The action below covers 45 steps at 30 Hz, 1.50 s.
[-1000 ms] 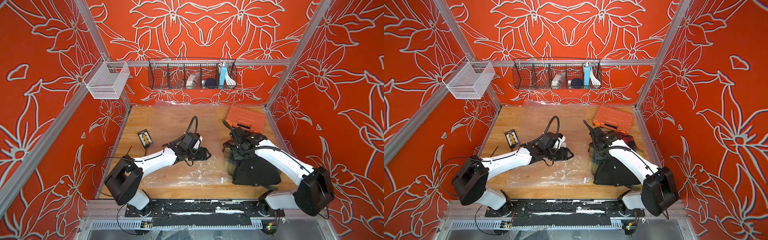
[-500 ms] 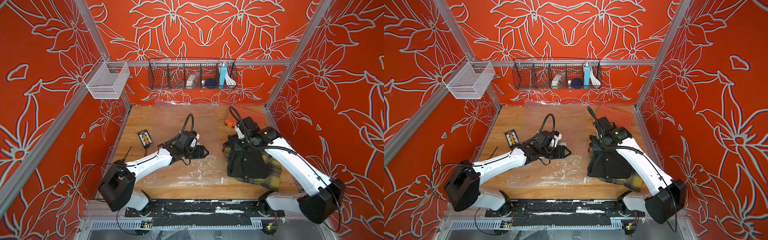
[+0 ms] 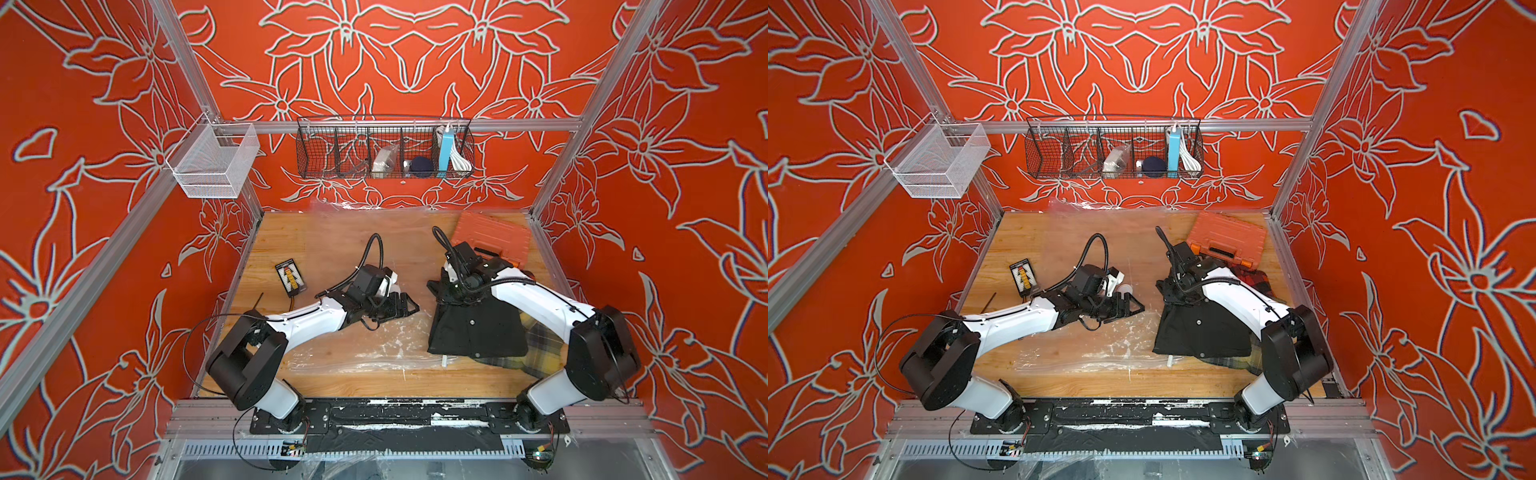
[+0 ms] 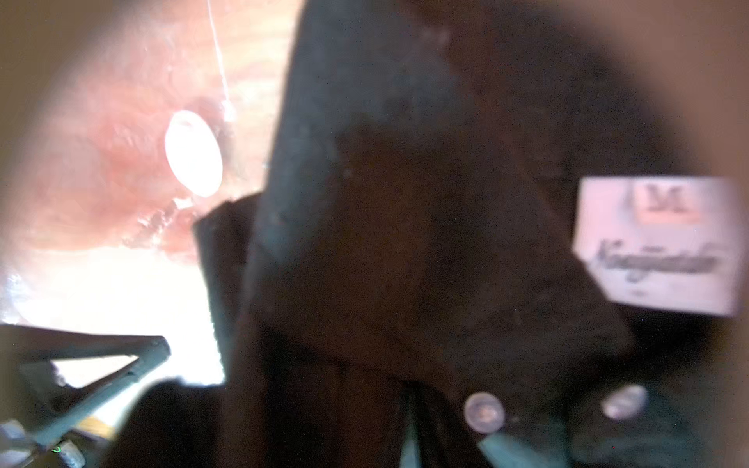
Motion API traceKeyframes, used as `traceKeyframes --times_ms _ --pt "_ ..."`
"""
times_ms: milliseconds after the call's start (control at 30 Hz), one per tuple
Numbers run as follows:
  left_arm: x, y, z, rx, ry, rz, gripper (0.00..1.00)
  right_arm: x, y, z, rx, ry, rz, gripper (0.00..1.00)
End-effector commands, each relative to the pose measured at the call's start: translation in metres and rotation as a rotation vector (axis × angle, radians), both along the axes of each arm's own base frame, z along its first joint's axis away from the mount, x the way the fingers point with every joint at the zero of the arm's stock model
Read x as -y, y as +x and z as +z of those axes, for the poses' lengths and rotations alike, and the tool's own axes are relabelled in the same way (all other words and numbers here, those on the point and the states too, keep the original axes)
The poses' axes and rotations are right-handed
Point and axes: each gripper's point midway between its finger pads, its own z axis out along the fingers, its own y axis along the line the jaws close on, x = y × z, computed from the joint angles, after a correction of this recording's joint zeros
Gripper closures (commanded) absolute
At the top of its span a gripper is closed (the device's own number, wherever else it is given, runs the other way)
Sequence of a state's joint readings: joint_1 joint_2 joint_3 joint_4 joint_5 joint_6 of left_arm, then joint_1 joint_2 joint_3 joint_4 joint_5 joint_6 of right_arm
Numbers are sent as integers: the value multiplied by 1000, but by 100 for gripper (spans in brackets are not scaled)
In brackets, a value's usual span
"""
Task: Place the folded shirt into the vacuum bag
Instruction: Adjust the shirt at the center of the board, then pick up the shirt from the center of the board.
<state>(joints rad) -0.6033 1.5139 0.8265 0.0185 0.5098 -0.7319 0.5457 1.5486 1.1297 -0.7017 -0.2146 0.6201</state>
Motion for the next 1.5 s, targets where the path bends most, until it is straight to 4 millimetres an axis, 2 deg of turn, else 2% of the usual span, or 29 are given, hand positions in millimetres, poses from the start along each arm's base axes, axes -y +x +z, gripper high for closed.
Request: traceKeyframes --times_ms 0,200,367,433,533,600,667,733,900,1133,1233,1367,1467 --pt "-4 11 17 63 27 10 23 -7 -3 8 -4 33 56 45" --pt "-15 16 39 116 89 44 25 7 -12 56 20 123 108 25" --pt "-2 15 56 152 103 32 28 49 -30 74 27 145 19 20" --pt "13 9 63 162 90 2 29 77 -36 71 26 97 -60 20" --pt "44 1 68 176 45 -53 31 120 -41 56 3 51 -218 19" --pt "64 -3 61 159 19 -95 33 148 -42 50 9 2 -327 18" --pt "79 -6 55 139 5 -134 34 170 -41 45 32 -54 -410 13" --pt "87 -5 44 128 -1 -143 36 184 -40 38 38 -77 -462 9" --pt "97 -1 5 73 36 -176 41 191 -35 17 10 -34 -479 3" --pt "104 4 -30 24 70 -190 44 196 -30 -2 -12 -14 -510 2" --pt "104 1 -22 24 53 -191 44 199 -24 -5 4 -7 -510 2" --pt "104 3 6 57 67 -178 44 199 -21 -16 -8 10 -526 2" --pt "116 -2 29 91 67 -200 44 196 -21 -24 -31 52 -527 2"
